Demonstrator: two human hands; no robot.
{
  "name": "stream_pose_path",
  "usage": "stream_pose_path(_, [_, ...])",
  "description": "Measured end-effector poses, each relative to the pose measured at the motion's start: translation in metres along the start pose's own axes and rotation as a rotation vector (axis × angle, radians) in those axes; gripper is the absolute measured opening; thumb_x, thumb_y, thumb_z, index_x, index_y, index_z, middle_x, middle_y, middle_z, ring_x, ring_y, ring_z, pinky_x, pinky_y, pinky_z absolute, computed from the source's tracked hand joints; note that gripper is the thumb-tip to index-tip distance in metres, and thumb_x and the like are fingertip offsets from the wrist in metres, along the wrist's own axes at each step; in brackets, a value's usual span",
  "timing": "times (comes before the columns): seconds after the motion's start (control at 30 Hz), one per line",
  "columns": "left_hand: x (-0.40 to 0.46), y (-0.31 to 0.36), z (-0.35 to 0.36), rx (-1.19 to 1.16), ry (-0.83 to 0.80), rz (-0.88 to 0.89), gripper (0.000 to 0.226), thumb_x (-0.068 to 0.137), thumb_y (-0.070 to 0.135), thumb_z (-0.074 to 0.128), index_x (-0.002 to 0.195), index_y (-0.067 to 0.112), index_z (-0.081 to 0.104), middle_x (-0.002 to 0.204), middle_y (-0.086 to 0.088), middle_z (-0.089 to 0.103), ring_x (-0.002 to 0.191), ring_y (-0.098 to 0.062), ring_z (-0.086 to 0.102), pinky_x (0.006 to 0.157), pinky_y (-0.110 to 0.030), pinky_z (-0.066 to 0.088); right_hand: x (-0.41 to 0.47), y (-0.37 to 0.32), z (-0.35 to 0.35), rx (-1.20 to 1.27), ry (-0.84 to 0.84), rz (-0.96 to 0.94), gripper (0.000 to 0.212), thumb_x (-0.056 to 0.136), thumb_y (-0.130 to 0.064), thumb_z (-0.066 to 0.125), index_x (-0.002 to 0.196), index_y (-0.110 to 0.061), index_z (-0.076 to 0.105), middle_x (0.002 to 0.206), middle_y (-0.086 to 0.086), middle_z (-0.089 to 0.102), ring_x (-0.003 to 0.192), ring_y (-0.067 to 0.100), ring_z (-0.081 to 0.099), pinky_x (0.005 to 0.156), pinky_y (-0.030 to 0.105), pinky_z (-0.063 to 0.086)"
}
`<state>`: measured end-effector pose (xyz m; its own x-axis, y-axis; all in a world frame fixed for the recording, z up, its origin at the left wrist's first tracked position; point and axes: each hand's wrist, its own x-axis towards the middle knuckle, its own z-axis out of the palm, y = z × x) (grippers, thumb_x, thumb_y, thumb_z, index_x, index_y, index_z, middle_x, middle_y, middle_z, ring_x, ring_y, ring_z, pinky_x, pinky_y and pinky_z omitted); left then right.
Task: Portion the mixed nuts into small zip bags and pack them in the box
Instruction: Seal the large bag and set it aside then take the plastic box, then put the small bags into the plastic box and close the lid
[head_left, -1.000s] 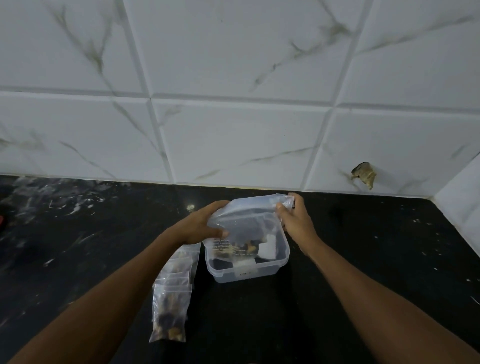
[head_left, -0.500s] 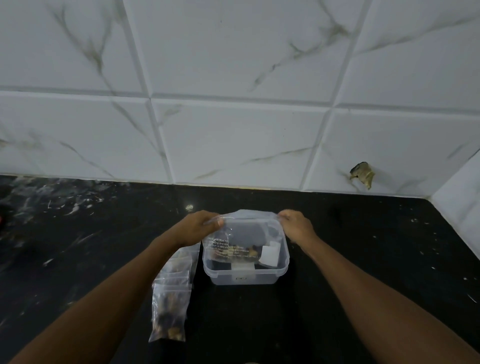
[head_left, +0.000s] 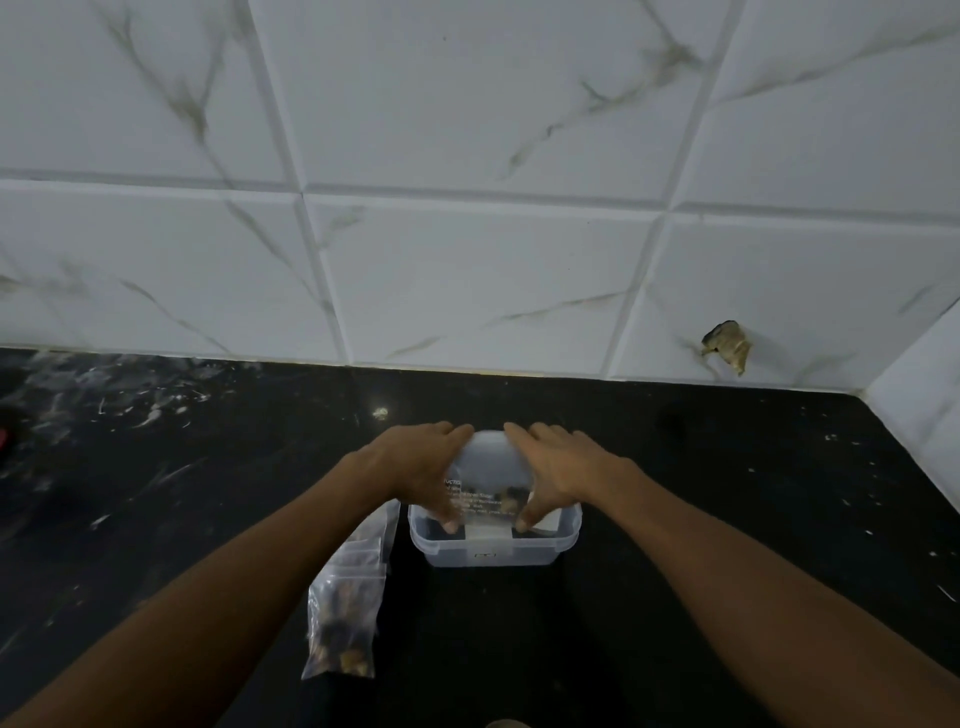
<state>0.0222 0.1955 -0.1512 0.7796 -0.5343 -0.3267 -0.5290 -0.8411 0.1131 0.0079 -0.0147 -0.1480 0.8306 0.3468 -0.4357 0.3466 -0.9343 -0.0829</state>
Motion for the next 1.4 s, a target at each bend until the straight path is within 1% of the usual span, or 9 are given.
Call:
stream_pose_path(0.13, [0.005, -0.002, 0.008, -0.041, 0.063, -0.034, 0.088, 0.067, 0.038, 0.084, 0.14, 0.025, 0.036, 0.134, 0.001, 0.053, 0.117, -0.02, 0.055, 0.101, -0.039, 0.047, 0.007, 0.005, 0.008, -0.059, 0.081, 0.011, 0.102, 0.061, -0.048, 0.083, 0.14, -0.031, 0.02, 0.126, 0.006, 0.046, 0.112, 0.026, 0.049, 0.093, 0.044, 0.045])
stream_pose_path(0.27, [0.009, 0.0, 0.011, -0.056, 0.107, -0.029, 0.069, 0.074, 0.03, 0.081, 0.132, 0.022, 0.044, 0.13, -0.002, 0.056, 0.115, -0.021, 0.056, 0.1, -0.038, 0.047, 0.012, 0.009, 0.017, -0.046, 0.168, 0.025, 0.087, 0.065, -0.04, 0.082, 0.131, -0.031, 0.027, 0.116, 0.004, 0.052, 0.098, 0.022, 0.056, 0.079, 0.039, 0.052])
stream_pose_path(0.6, [0.009, -0.005, 0.011, -0.163, 0.178, 0.017, 0.05, 0.082, 0.022, 0.076, 0.126, 0.018, 0.053, 0.124, -0.006, 0.062, 0.112, -0.022, 0.059, 0.099, -0.035, 0.047, 0.02, 0.011, 0.022, 0.006, 0.275, 0.05, 0.056, 0.076, -0.023, 0.077, 0.12, -0.021, 0.041, 0.11, 0.006, 0.062, 0.093, 0.023, 0.062, 0.077, 0.037, 0.054])
stream_pose_path(0.8, [0.004, -0.008, 0.012, -0.317, 0.216, 0.002, 0.037, 0.088, 0.018, 0.07, 0.123, 0.014, 0.061, 0.118, -0.007, 0.067, 0.107, -0.02, 0.062, 0.089, -0.022, 0.043, 0.017, 0.009, 0.025, -0.004, 0.355, 0.056, 0.04, 0.082, -0.02, 0.072, 0.114, -0.017, 0.048, 0.103, 0.006, 0.064, 0.086, 0.021, 0.063, 0.072, 0.034, 0.054])
stream_pose_path(0.97, [0.006, -0.006, 0.013, -0.349, 0.24, -0.035, 0.031, 0.09, 0.018, 0.068, 0.121, 0.014, 0.062, 0.117, -0.008, 0.068, 0.106, -0.02, 0.064, 0.093, -0.025, 0.046, 0.016, 0.006, 0.025, -0.015, 0.383, 0.074, 0.032, 0.086, -0.017, 0.067, 0.113, -0.016, 0.049, 0.101, 0.007, 0.065, 0.084, 0.022, 0.064, 0.071, 0.035, 0.054])
stream_pose_path(1.1, [0.006, -0.007, 0.016, -0.323, 0.22, -0.023, 0.037, 0.088, 0.021, 0.07, 0.123, 0.016, 0.06, 0.119, -0.006, 0.066, 0.11, -0.021, 0.062, 0.097, -0.031, 0.047, 0.012, 0.004, 0.024, -0.054, 0.39, 0.076, 0.035, 0.086, -0.019, 0.067, 0.115, -0.015, 0.047, 0.101, 0.007, 0.064, 0.084, 0.022, 0.064, 0.065, 0.031, 0.048])
stream_pose_path(1.17, [0.005, -0.009, 0.016, -0.287, 0.187, -0.031, 0.052, 0.083, 0.029, 0.075, 0.129, 0.022, 0.053, 0.123, -0.002, 0.062, 0.114, -0.02, 0.057, 0.099, -0.033, 0.044, 0.009, 0.004, 0.023, -0.065, 0.39, 0.08, 0.041, 0.085, -0.023, 0.069, 0.118, -0.016, 0.045, 0.101, 0.006, 0.064, 0.083, 0.022, 0.063, 0.063, 0.031, 0.046])
stream_pose_path(1.27, [-0.003, -0.016, 0.015, -0.197, 0.126, -0.09, 0.081, 0.076, 0.043, 0.077, 0.144, 0.026, 0.036, 0.137, 0.001, 0.052, 0.128, -0.02, 0.048, 0.111, -0.046, 0.034, 0.002, 0.008, 0.022, -0.041, 0.358, 0.107, 0.053, 0.082, -0.033, 0.072, 0.123, -0.019, 0.041, 0.102, 0.005, 0.061, 0.083, 0.02, 0.061, 0.063, 0.03, 0.045])
stream_pose_path(1.4, [-0.012, -0.012, 0.015, -0.085, 0.128, -0.135, 0.094, 0.078, 0.043, 0.076, 0.152, 0.022, 0.023, 0.147, -0.005, 0.046, 0.138, -0.024, 0.04, 0.118, -0.051, 0.023, -0.005, 0.008, 0.021, -0.049, 0.309, 0.173, 0.073, 0.077, -0.045, 0.074, 0.134, -0.02, 0.035, 0.118, 0.008, 0.057, 0.101, 0.025, 0.059, 0.08, 0.037, 0.049])
